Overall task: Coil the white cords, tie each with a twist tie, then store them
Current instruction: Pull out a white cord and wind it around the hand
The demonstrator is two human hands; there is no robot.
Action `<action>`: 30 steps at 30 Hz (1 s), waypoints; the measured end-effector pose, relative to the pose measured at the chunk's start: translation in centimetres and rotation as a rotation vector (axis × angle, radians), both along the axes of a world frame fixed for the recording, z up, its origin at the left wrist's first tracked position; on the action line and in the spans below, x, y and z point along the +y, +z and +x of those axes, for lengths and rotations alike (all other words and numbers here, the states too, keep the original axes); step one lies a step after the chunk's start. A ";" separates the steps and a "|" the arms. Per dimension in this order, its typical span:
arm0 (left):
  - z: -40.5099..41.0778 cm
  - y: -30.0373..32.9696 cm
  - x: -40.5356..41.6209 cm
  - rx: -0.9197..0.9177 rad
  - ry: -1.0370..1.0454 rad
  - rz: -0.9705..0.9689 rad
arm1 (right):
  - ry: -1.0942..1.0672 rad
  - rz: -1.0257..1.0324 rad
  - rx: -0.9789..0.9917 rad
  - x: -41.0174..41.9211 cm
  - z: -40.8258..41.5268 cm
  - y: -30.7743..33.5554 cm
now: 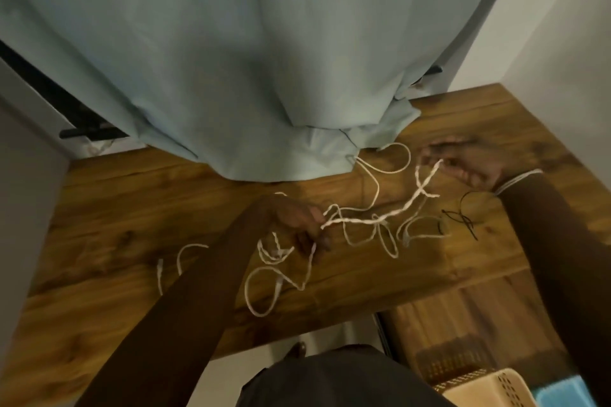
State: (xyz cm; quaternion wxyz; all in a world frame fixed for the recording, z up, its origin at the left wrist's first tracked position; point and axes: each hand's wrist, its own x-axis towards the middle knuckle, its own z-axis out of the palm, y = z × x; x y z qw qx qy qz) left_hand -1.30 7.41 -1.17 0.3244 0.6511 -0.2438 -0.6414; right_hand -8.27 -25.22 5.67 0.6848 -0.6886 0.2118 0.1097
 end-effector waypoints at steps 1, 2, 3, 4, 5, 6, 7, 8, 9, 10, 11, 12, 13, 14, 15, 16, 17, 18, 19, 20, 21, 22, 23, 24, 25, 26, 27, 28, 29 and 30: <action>0.2 0.4 0.2 0.007 0.056 -0.043 | -0.073 -0.027 0.005 -1.3 0.3 -0.4; 0.3 0.8 0.3 0.026 0.112 -0.110 | -0.121 -0.057 0.005 -2.3 0.4 -0.7; 0.3 1.2 0.2 0.064 0.175 -0.185 | -0.123 -0.112 -0.002 -2.8 0.4 -0.9; 0.1 2.0 -0.1 0.114 0.253 -0.251 | -0.098 -0.167 -0.004 -3.0 0.4 -1.1; -0.1 2.7 -0.7 0.155 0.344 -0.293 | -0.052 -0.250 0.001 -2.8 0.5 -1.3; -0.3 3.6 -1.3 0.179 0.422 -0.324 | 0.007 -0.346 0.007 -2.2 0.5 -1.1; -0.5 4.4 -2.0 0.167 0.480 -0.345 | 0.068 -0.478 0.017 -1.1 0.4 -0.6; -0.6 5.1 -2.7 0.135 0.518 -0.360 | 0.130 -0.664 0.015 -0.2 0.7 0.0; -0.7 5.8 -3.4 0.097 0.538 -0.377 | 0.178 -0.890 -0.043 0.7 1.2 0.6; -0.7 6.5 -3.9 0.070 0.547 -0.390 | 0.189 -1.087 -0.177 1.8 1.5 1.6; -0.8 7.2 -4.4 0.059 0.553 -0.401 | 0.182 -1.146 -0.346 3.1 1.6 2.6; -0.9 8.0 -4.9 0.052 0.564 -0.418 | 0.228 -1.098 -0.464 4.3 1.4 3.8; -0.9 8.7 -5.2 0.045 0.579 -0.445 | 0.325 -0.956 -0.489 5.7 1.1 5.1; -1.1 9.4 -5.5 0.037 0.590 -0.478 | 0.468 -0.768 -0.421 6.9 0.7 6.2; -1.2 10.0 -5.7 0.027 0.599 -0.508 | 0.597 -0.603 -0.324 7.6 0.5 6.8; -1.1 10.4 -5.8 0.016 0.607 -0.537 | 0.662 -0.486 -0.283 8.0 0.4 7.1; -1.0 10.8 -5.8 0.005 0.607 -0.571 | 0.675 -0.410 -0.297 7.9 0.4 7.4; -0.9 10.9 -5.7 -0.001 0.592 -0.613 | 0.653 -0.368 -0.339 7.7 0.3 7.7; -0.7 10.9 -5.4 -0.006 0.557 -0.653 | 0.617 -0.341 -0.386 7.3 0.4 7.9; -0.7 10.8 -5.0 -0.027 0.500 -0.683 | 0.573 -0.332 -0.414 6.8 0.3 8.3; -0.6 10.5 -4.8 -0.083 0.431 -0.687 | 0.519 -0.337 -0.444 6.3 0.3 8.7; -0.6 10.2 -4.6 -0.181 0.355 -0.661 | 0.469 -0.338 -0.473 5.9 0.2 9.3; -0.9 9.7 -4.6 -0.319 0.283 -0.609 | 0.419 -0.326 -0.493 5.5 0.1 9.8; -0.9 9.1 -4.6 -0.464 0.212 -0.554 | 0.371 -0.299 -0.511 5.0 0.0 10.4; -0.8 8.3 -4.6 -0.595 0.156 -0.516 | 0.337 -0.275 -0.538 4.4 -0.1 10.9; -0.7 7.4 -4.6 -0.706 0.134 -0.487 | 0.315 -0.270 -0.556 3.8 -0.2 11.4; -0.3 6.5 -4.6 -0.814 0.143 -0.465 | 0.299 -0.287 -0.566 3.0 -0.4 12.0; 0.2 5.7 -4.4 -0.920 0.176 -0.451 | 0.301 -0.307 -0.564 2.5 -0.6 12.4; 0.6 5.1 -4.3 -1.014 0.219 -0.448 | 0.318 -0.334 -0.548 2.1 -0.9 12.6; 1.0 4.7 -4.2 -1.098 0.261 -0.439 | 0.331 -0.364 -0.520 1.8 -1.2 12.7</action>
